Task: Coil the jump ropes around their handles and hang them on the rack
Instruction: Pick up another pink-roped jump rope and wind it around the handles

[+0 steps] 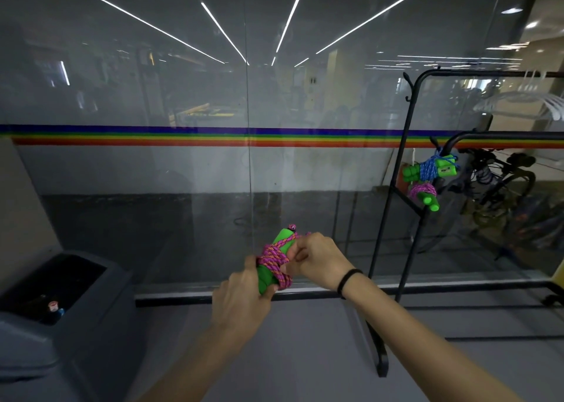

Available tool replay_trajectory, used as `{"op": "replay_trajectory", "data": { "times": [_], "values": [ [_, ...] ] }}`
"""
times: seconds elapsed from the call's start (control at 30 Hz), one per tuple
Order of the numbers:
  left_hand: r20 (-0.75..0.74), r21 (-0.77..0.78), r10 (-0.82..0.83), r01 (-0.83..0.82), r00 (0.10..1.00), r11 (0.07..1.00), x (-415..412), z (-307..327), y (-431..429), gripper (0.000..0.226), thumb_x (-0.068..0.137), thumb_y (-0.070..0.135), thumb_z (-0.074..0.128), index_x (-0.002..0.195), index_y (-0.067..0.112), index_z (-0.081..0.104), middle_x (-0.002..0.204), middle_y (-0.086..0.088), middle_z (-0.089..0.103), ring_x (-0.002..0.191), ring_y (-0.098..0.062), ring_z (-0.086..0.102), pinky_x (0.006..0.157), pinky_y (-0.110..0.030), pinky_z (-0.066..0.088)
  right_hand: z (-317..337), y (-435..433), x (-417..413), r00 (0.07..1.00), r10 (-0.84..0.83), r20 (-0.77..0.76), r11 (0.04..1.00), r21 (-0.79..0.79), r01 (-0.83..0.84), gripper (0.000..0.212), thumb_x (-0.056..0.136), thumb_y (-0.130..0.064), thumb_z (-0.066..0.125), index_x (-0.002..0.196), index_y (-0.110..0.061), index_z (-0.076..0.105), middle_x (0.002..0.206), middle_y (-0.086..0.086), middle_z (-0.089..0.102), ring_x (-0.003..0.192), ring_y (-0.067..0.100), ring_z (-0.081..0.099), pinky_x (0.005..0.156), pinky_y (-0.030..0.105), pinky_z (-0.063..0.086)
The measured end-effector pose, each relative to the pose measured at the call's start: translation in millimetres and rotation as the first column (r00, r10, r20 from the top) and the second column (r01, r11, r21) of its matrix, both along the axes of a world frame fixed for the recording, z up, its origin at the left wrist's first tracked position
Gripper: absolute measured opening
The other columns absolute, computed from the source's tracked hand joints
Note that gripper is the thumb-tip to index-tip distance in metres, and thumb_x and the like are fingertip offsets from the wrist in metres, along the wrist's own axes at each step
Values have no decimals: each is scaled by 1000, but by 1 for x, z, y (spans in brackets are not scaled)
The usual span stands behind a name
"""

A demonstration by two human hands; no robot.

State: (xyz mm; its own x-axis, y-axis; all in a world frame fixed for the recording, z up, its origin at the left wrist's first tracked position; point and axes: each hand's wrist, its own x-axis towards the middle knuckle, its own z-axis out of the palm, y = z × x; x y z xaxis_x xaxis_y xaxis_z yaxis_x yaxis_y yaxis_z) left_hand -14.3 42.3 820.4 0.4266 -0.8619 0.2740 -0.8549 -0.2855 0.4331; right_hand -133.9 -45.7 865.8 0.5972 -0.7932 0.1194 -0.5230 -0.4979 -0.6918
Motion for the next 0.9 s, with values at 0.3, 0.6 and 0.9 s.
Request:
{"op": "replay_trajectory", "data": {
  "times": [0.3, 0.6, 0.9],
  "values": [
    [2, 89, -10, 10, 1000, 996, 2, -8, 2, 48, 84, 42, 57, 122, 20, 37, 112, -8, 65, 108, -30, 60, 83, -37, 47, -16, -5, -2, 1000, 21, -10, 995, 94, -20, 24, 68, -21, 80, 57, -27, 59, 64, -8, 62, 58, -2, 54, 58, 6, 41],
    [23, 165, -9, 5, 1000, 986, 4, -15, 0, 49, 86, 42, 55, 123, 17, 35, 116, -8, 64, 111, -30, 59, 84, -38, 46, -34, 4, 4, 997, -14, -74, 998, -67, 9, 32, 74, -19, 67, 53, -27, 44, 60, -5, 48, 62, 13, 46, 54, 21, 33],
    [-207, 133, 13, 15, 978, 991, 5, -14, -3, 48, 78, 41, 63, 116, 17, 46, 111, -11, 66, 108, -33, 59, 82, -38, 48, -39, 17, 12, 997, -77, -16, 945, -321, 68, 10, 86, -18, 51, 81, -11, 44, 80, 19, 58, 76, 34, 52, 62, 30, 29]
  ]
}}
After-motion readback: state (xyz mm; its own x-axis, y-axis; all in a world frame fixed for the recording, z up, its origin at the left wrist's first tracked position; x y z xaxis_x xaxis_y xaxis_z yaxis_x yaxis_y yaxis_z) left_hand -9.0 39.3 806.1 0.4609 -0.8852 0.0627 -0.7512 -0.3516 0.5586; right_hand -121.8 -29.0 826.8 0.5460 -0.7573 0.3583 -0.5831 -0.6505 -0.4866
